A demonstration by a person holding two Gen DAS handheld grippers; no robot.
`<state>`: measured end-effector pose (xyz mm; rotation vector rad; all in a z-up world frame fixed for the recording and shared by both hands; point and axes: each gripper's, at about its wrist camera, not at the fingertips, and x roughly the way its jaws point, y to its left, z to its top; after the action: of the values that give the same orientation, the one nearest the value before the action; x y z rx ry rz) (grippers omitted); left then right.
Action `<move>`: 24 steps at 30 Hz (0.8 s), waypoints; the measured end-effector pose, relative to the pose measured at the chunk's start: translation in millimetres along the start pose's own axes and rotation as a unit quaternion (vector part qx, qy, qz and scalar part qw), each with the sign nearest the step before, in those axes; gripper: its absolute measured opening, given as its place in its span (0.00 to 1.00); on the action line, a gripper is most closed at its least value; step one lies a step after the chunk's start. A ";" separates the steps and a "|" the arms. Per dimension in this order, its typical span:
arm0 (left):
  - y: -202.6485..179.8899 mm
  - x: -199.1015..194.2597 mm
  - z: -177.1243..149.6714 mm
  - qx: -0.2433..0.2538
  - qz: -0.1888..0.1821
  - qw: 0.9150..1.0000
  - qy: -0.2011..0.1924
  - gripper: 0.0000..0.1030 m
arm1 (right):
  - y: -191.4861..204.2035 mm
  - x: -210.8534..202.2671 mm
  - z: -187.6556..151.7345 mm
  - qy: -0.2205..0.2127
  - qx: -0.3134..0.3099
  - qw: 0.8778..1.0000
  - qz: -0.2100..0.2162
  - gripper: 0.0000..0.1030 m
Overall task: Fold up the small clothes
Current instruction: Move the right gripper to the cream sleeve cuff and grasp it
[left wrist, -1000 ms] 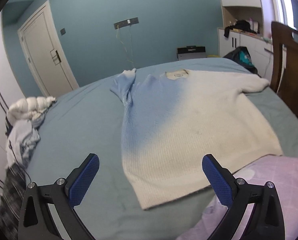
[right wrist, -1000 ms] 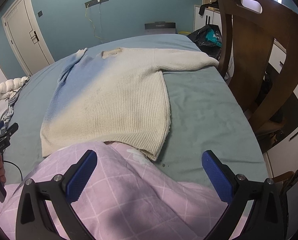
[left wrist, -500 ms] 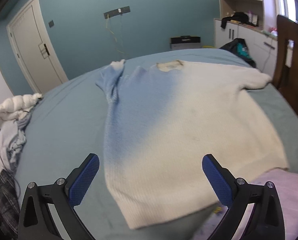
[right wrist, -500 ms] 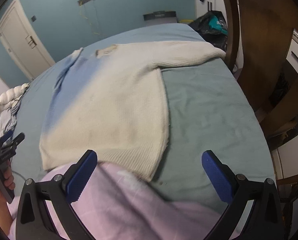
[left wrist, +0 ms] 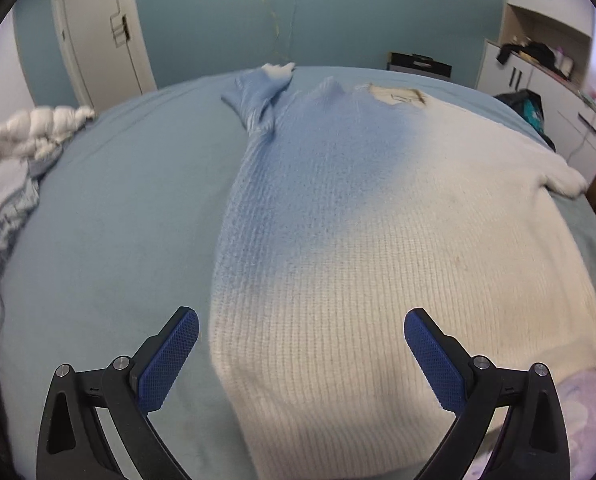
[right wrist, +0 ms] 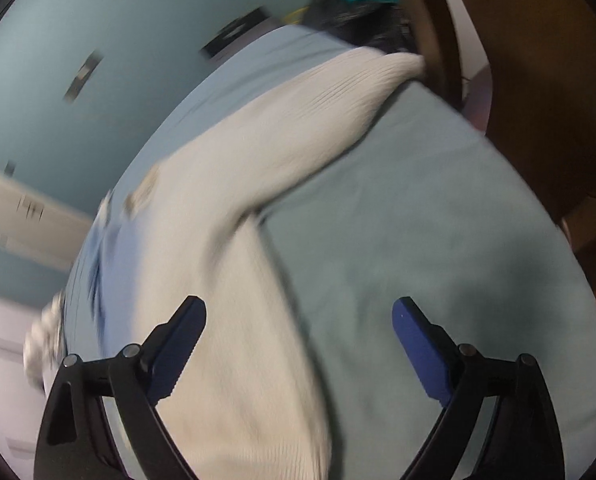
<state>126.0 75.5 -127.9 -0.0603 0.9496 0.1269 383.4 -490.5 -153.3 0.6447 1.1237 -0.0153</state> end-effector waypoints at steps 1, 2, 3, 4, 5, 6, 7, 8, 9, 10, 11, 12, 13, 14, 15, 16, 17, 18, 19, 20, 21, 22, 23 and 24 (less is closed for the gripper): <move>0.8 4.2 -0.6 -0.008 -0.009 1.000 0.001 1.00 | -3.2 11.0 14.7 -0.008 0.008 1.000 -0.012 0.86; 2.0 9.1 -0.7 -0.014 -0.018 1.000 0.002 1.00 | -6.1 19.5 26.1 -0.013 0.017 0.999 -0.024 0.83; 2.7 13.4 -0.4 -0.021 -0.022 1.000 0.006 1.00 | -12.2 32.0 41.8 -0.019 0.037 0.998 -0.039 0.78; 2.9 18.5 -0.1 -0.027 -0.023 0.999 0.012 1.00 | -16.3 39.2 51.4 -0.021 0.052 0.997 -0.044 0.77; 2.7 23.4 0.7 -0.027 -0.023 0.999 0.018 1.00 | -21.1 46.7 61.1 -0.021 0.069 0.996 -0.047 0.77; 0.7 28.6 1.0 -0.025 -0.019 0.999 0.027 1.00 | -28.0 57.3 72.3 -0.022 0.093 0.994 -0.052 0.77; -1.0 34.1 1.7 -0.020 -0.016 0.999 0.032 1.00 | -32.8 62.9 78.6 -0.025 0.105 0.993 -0.057 0.77; -4.0 37.7 1.7 -0.013 -0.014 0.999 0.035 1.00 | -36.0 67.6 84.1 -0.029 0.114 0.991 -0.063 0.77; -6.6 40.1 1.8 -0.008 -0.011 0.999 0.036 1.00 | -38.3 71.7 90.9 -0.035 0.122 0.989 -0.070 0.77; -6.7 41.6 2.1 -0.005 -0.009 0.999 0.037 1.00 | -38.7 75.7 96.5 -0.042 0.127 0.988 -0.078 0.77; -8.3 43.7 1.8 0.000 -0.006 0.999 0.040 1.00 | -36.7 80.8 101.8 -0.042 0.126 0.987 -0.086 0.77; -10.3 46.3 2.4 0.003 -0.003 0.999 0.044 1.00 | -34.5 85.0 105.6 -0.041 0.124 0.987 -0.090 0.77; -12.0 48.9 1.2 0.007 0.001 0.999 0.048 1.00 | -30.0 90.9 109.5 -0.037 0.118 0.988 -0.094 0.77; -12.9 50.7 -0.2 0.008 0.002 0.999 0.050 1.00 | -27.1 96.9 111.7 -0.033 0.112 0.988 -0.101 0.76; -12.9 52.0 -0.8 0.008 0.002 0.999 0.051 1.00 | -23.9 101.2 114.2 -0.032 0.108 0.988 -0.110 0.70; -13.4 53.8 -1.4 0.010 0.003 0.999 0.053 1.00 | -21.3 105.4 116.4 -0.034 0.106 0.988 -0.111 0.59; -13.6 55.4 -2.9 0.011 0.005 0.998 0.056 1.00 | -20.6 110.7 119.9 -0.030 0.102 0.988 -0.108 0.54; -13.7 56.8 -4.6 0.013 0.009 0.998 0.058 1.00 | -18.2 114.5 121.7 -0.027 0.098 0.988 -0.116 0.53; -13.6 57.8 -4.8 0.014 0.009 0.998 0.058 1.00 | -15.6 117.5 127.0 -0.030 0.089 0.987 -0.131 0.53; -14.5 58.8 -6.0 0.017 0.010 0.998 0.056 1.00 | -8.3 117.2 127.6 -0.036 0.074 0.986 -0.147 0.51; -15.2 59.6 -7.0 0.020 0.012 0.998 0.055 1.00 | 1.9 116.3 128.7 -0.040 0.051 0.986 -0.152 0.29; -16.5 60.5 -7.9 0.024 0.017 0.998 0.054 1.00 | 3.7 115.4 131.8 -0.036 0.035 0.988 -0.149 0.17; -18.3 62.8 -8.8 0.029 0.021 0.998 0.055 1.00 | 11.9 112.6 131.8 -0.040 0.019 0.985 -0.168 0.17; -19.1 64.6 -9.6 0.031 0.024 0.998 0.057 1.00 | 20.5 107.2 127.8 -0.045 0.002 0.981 -0.190 0.14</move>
<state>158.0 60.8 -186.2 0.0132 1.0681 0.1398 544.7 -503.3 -198.8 0.4206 1.1451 -0.3697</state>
